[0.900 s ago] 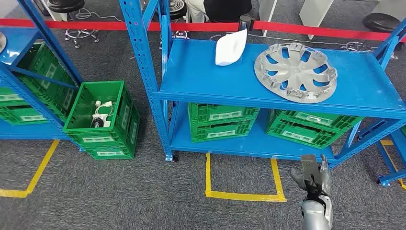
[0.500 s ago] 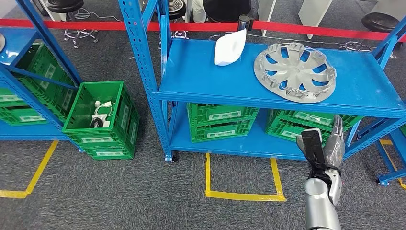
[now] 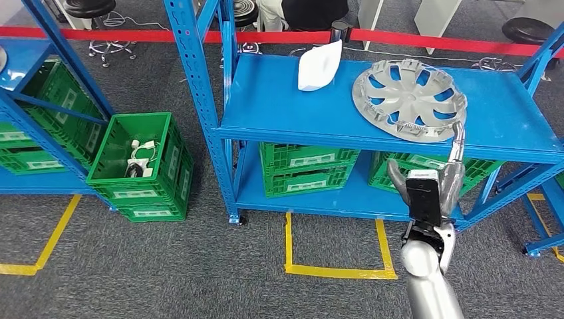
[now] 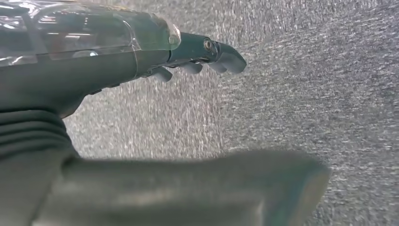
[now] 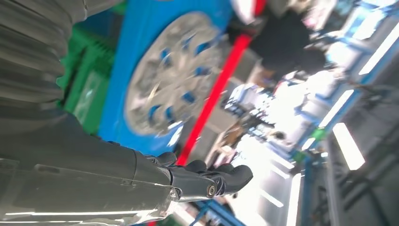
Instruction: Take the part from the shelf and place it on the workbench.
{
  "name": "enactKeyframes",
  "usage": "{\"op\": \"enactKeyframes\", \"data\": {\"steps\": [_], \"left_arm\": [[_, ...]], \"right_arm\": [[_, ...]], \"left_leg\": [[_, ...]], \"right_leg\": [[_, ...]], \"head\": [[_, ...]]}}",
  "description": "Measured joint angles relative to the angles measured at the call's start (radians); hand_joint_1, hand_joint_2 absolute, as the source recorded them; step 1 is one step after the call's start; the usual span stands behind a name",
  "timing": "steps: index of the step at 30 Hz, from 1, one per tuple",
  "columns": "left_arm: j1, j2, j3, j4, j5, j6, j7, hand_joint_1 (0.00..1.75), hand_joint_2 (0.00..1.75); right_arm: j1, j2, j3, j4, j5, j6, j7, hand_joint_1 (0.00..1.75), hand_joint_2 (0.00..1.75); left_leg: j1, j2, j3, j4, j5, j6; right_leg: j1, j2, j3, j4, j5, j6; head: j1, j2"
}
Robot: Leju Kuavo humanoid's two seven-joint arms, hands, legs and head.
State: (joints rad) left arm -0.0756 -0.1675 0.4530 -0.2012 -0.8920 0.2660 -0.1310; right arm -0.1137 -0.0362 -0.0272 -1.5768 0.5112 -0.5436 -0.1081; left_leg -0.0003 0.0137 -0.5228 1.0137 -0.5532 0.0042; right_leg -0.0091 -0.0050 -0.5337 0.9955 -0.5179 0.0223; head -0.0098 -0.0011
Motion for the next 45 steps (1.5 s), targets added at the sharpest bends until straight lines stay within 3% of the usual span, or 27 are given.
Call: {"op": "enactKeyframes", "data": {"steps": [13,17,19,21,22,23,24,26,27,30,33,35,39,45], "left_arm": [[-0.006,-0.003,0.038,0.007,-0.102,0.016,-0.007,0.00,0.00],[-0.006,-0.004,0.023,0.007,-0.204,0.053,0.019,0.00,0.00],[-0.006,-0.005,0.008,0.007,-0.257,0.070,0.035,0.00,0.00],[-0.006,-0.006,-0.011,0.008,-0.310,0.086,0.052,0.00,0.00],[-0.005,-0.007,-0.021,0.008,-0.335,0.096,0.059,0.00,0.00],[-0.005,-0.007,-0.031,0.008,-0.354,0.105,0.063,0.00,0.00],[-0.005,-0.007,-0.041,0.008,-0.367,0.113,0.065,0.00,0.00],[-0.005,-0.007,-0.056,0.008,-0.372,0.122,0.062,0.00,0.00],[-0.005,-0.008,-0.063,0.008,-0.371,0.123,0.059,0.00,0.00],[-0.005,-0.008,-0.081,0.008,-0.380,0.125,0.053,0.00,0.00],[-0.004,-0.006,-0.099,0.009,-0.391,0.126,0.056,0.00,0.00],[-0.004,-0.004,-0.108,0.010,-0.393,0.129,0.058,0.00,0.00],[-0.003,-0.002,-0.123,0.010,-0.395,0.132,0.066,0.00,0.00],[-0.003,0.000,-0.135,0.012,-0.400,0.126,0.068,0.00,0.00]], "right_arm": [[0.032,-0.023,0.360,-0.227,-0.145,-0.111,0.033,0.00,1.75],[0.033,-0.028,0.427,-0.262,-0.173,-0.127,0.036,0.00,1.75],[0.034,-0.031,0.452,-0.275,-0.185,-0.133,0.036,0.00,1.75],[0.038,-0.035,0.475,-0.282,-0.197,-0.137,0.036,0.00,1.75],[0.041,-0.036,0.485,-0.284,-0.202,-0.138,0.036,0.00,1.75],[0.043,-0.038,0.494,-0.285,-0.206,-0.139,0.036,0.00,1.75],[0.044,-0.040,0.502,-0.288,-0.209,-0.139,0.036,0.00,1.75],[0.045,-0.043,0.516,-0.293,-0.211,-0.139,0.036,0.00,1.75],[0.044,-0.045,0.522,-0.295,-0.212,-0.139,0.036,0.00,1.75],[0.043,-0.049,0.537,-0.300,-0.217,-0.140,0.036,0.00,1.75],[0.042,-0.052,0.552,-0.305,-0.220,-0.140,0.036,0.00,1.75],[0.040,-0.053,0.557,-0.307,-0.221,-0.140,0.036,0.00,1.75],[0.034,-0.055,0.563,-0.311,-0.225,-0.140,0.036,0.00,1.75],[0.033,-0.058,0.578,-0.310,-0.230,-0.140,0.036,0.00,1.75]], "left_leg": [[-0.007,-0.002,0.000,0.002,-0.002,0.004],[-0.005,-0.005,0.005,-0.009,0.005,0.016],[0.000,-0.005,0.010,-0.017,0.011,0.023],[0.000,-0.006,0.011,-0.017,0.010,0.025],[0.000,-0.007,0.012,-0.017,0.009,0.025],[0.000,-0.009,0.015,-0.017,0.006,0.024],[0.000,-0.011,0.019,-0.017,0.003,0.022],[-0.001,-0.015,0.030,-0.017,-0.006,0.015],[-0.002,-0.017,0.034,-0.016,-0.011,0.010],[-0.004,-0.017,0.030,-0.011,-0.019,-0.001],[-0.006,-0.014,0.028,-0.011,-0.020,0.006],[-0.009,-0.014,0.038,-0.034,-0.007,0.012],[-0.005,-0.014,0.056,-0.072,0.006,-0.014],[-0.005,-0.013,0.056,-0.068,0.005,-0.014]], "right_leg": [[-0.005,0.000,0.000,-0.002,0.003,0.005],[-0.009,0.000,-0.005,0.008,-0.007,0.014],[-0.009,0.000,-0.042,0.088,-0.050,0.018],[-0.010,0.000,-0.112,0.224,-0.103,0.019],[-0.010,0.000,-0.139,0.272,-0.112,0.019],[-0.010,0.000,-0.152,0.286,-0.100,0.018],[-0.010,0.000,-0.147,0.262,-0.069,0.016],[-0.009,0.001,-0.101,0.147,0.011,0.008],[-0.007,0.002,-0.078,0.093,0.035,0.002],[-0.002,0.004,-0.051,0.027,0.032,-0.006],[-0.006,0.006,-0.049,0.014,0.031,0.000],[-0.007,0.006,-0.041,-0.003,0.038,0.001],[-0.003,0.005,-0.029,-0.022,0.042,-0.013],[-0.003,0.005,-0.027,-0.021,0.042,-0.013]], "head": [[-0.001,0.000],[-0.002,0.000],[0.005,0.000],[0.015,0.000],[0.019,0.000],[0.022,0.000],[0.025,0.000],[0.029,0.000],[0.029,0.000],[0.025,0.000],[0.016,0.000],[0.009,0.000],[0.002,0.000],[0.002,0.000]]}}
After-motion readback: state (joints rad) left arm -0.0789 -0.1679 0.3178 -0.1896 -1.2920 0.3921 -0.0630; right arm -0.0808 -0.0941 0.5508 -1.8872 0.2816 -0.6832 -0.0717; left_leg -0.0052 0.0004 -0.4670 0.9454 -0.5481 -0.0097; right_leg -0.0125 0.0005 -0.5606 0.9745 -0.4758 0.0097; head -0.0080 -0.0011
